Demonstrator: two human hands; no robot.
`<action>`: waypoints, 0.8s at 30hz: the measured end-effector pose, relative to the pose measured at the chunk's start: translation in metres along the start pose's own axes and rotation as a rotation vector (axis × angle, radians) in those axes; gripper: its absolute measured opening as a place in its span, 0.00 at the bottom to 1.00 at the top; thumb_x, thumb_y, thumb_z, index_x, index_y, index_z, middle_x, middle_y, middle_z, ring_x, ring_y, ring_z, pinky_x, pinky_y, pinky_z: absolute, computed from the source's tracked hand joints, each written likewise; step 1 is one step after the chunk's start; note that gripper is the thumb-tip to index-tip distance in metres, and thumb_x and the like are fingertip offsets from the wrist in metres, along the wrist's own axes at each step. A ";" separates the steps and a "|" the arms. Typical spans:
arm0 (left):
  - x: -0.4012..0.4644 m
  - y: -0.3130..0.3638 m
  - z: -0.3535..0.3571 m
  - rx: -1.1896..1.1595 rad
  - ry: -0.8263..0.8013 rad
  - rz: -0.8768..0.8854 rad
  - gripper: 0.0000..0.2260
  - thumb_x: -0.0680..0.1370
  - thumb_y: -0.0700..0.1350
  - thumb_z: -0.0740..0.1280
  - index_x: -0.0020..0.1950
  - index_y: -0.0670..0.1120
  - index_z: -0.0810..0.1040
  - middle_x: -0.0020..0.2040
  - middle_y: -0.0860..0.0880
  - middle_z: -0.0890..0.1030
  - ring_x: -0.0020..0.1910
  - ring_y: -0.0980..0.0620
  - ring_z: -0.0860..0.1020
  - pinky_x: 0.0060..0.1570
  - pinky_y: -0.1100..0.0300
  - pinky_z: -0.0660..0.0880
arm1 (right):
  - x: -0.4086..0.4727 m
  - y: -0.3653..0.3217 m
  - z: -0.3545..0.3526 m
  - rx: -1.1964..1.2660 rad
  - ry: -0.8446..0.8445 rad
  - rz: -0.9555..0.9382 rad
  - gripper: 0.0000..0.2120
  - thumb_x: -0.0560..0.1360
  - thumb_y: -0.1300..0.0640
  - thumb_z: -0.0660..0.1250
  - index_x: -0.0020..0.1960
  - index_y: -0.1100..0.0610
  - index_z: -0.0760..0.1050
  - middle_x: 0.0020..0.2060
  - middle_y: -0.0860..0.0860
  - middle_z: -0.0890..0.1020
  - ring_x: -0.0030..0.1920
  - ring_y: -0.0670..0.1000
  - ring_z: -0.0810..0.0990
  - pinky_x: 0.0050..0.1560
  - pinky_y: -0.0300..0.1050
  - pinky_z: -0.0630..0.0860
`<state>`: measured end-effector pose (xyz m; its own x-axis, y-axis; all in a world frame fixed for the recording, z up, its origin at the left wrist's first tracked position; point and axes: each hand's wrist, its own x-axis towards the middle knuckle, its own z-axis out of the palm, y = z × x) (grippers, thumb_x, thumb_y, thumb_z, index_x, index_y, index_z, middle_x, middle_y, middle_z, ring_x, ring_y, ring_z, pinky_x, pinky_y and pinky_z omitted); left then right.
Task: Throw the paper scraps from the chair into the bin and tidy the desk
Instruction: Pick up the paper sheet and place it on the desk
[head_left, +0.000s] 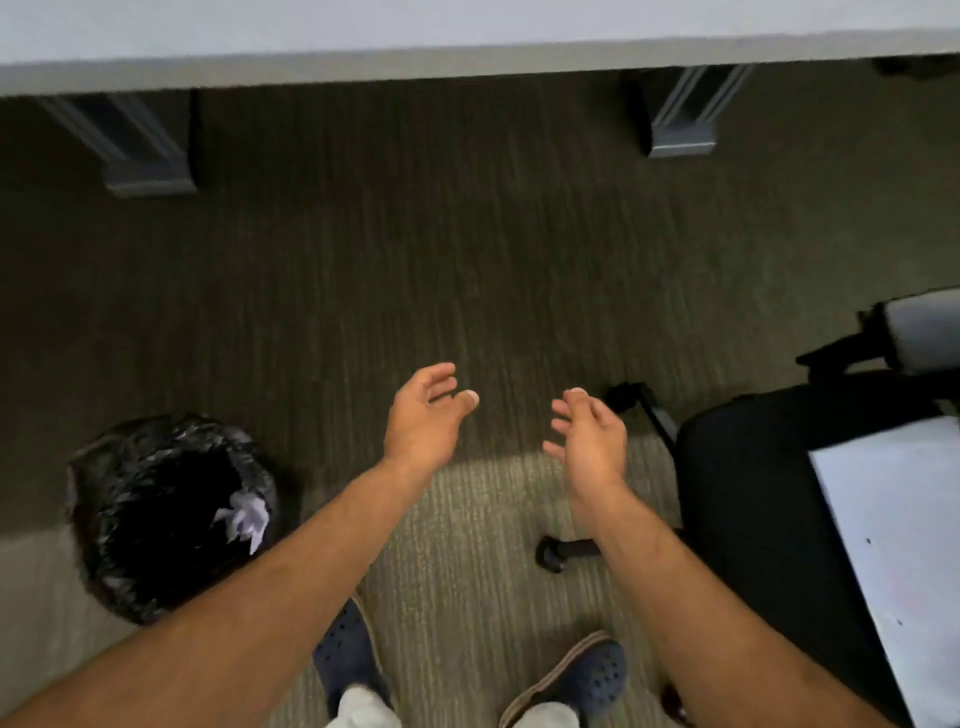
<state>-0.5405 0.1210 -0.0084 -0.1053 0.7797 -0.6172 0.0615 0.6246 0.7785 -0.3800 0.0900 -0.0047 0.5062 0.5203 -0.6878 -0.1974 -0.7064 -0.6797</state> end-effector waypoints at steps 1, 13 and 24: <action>-0.018 0.016 0.046 0.038 -0.065 0.015 0.19 0.76 0.36 0.72 0.67 0.42 0.76 0.62 0.42 0.79 0.52 0.56 0.79 0.48 0.69 0.73 | 0.009 -0.014 -0.050 0.021 0.061 0.004 0.11 0.82 0.48 0.62 0.45 0.48 0.79 0.46 0.48 0.83 0.46 0.47 0.79 0.52 0.53 0.80; -0.130 0.000 0.329 0.288 -0.423 0.015 0.24 0.74 0.41 0.76 0.68 0.50 0.75 0.62 0.51 0.79 0.60 0.53 0.79 0.62 0.51 0.77 | 0.076 -0.011 -0.366 -0.023 0.475 -0.065 0.10 0.80 0.53 0.64 0.58 0.53 0.80 0.54 0.51 0.83 0.51 0.51 0.81 0.54 0.47 0.80; -0.175 -0.047 0.478 0.261 -0.231 -0.367 0.31 0.74 0.40 0.75 0.73 0.51 0.66 0.52 0.51 0.79 0.49 0.53 0.79 0.55 0.48 0.79 | 0.139 0.056 -0.555 -0.337 0.402 0.014 0.31 0.77 0.54 0.71 0.77 0.53 0.66 0.75 0.54 0.69 0.74 0.57 0.69 0.71 0.50 0.68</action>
<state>-0.0508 -0.0237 0.0091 0.0537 0.4774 -0.8770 0.3105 0.8268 0.4691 0.1451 -0.1437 0.0027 0.8010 0.3307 -0.4991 0.0406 -0.8617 -0.5058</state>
